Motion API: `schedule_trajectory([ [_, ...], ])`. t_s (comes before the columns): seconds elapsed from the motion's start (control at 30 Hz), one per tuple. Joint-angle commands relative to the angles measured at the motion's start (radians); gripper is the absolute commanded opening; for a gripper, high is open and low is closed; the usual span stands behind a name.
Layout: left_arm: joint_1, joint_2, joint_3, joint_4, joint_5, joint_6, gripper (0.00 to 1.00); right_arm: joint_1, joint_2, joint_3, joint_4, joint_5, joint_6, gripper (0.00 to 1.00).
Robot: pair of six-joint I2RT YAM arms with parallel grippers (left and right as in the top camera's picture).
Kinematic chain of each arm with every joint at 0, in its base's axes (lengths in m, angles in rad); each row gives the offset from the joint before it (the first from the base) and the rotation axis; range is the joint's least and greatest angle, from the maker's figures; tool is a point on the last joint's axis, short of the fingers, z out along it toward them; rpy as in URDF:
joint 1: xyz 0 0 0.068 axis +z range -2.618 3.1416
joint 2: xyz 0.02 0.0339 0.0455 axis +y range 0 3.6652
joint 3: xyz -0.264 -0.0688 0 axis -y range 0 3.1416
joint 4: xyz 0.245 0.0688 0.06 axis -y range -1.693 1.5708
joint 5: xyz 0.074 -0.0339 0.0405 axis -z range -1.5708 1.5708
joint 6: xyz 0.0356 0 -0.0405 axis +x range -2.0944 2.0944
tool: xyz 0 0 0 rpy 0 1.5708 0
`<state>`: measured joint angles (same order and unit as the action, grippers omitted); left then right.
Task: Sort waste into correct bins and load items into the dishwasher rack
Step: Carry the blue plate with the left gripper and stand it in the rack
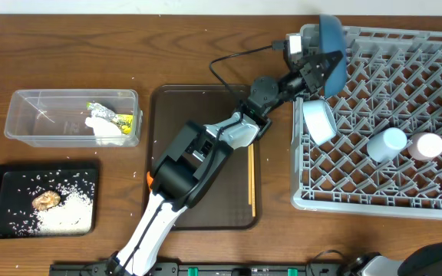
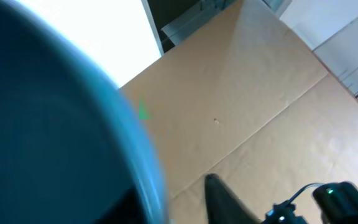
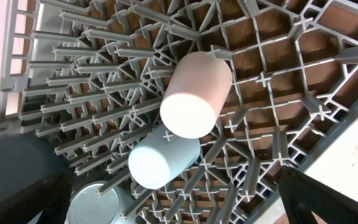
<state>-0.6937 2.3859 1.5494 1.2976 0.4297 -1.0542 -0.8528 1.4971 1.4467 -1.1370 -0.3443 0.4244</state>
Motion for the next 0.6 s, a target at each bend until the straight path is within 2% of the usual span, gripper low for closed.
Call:
schedule_trajectory([
  [0.0,0.005,-0.016,0.027,-0.025,0.011,-0.002,0.48,-0.004,-0.003,0.003,0.000,0.005,-0.018,0.99],
  [0.03,0.006,-0.016,0.027,-0.038,0.012,-0.002,0.53,-0.004,-0.003,0.003,0.000,0.004,-0.018,0.99],
  [0.17,0.018,-0.016,0.027,-0.089,0.035,0.014,0.61,-0.004,-0.003,0.003,0.000,0.004,-0.018,0.99],
  [0.37,0.055,-0.016,0.028,-0.126,0.122,0.078,0.65,-0.004,-0.003,0.003,0.000,0.004,-0.018,0.99],
  [0.57,0.107,-0.016,0.028,-0.227,0.222,0.119,0.66,-0.004,-0.003,0.003,-0.002,0.004,-0.018,0.99],
])
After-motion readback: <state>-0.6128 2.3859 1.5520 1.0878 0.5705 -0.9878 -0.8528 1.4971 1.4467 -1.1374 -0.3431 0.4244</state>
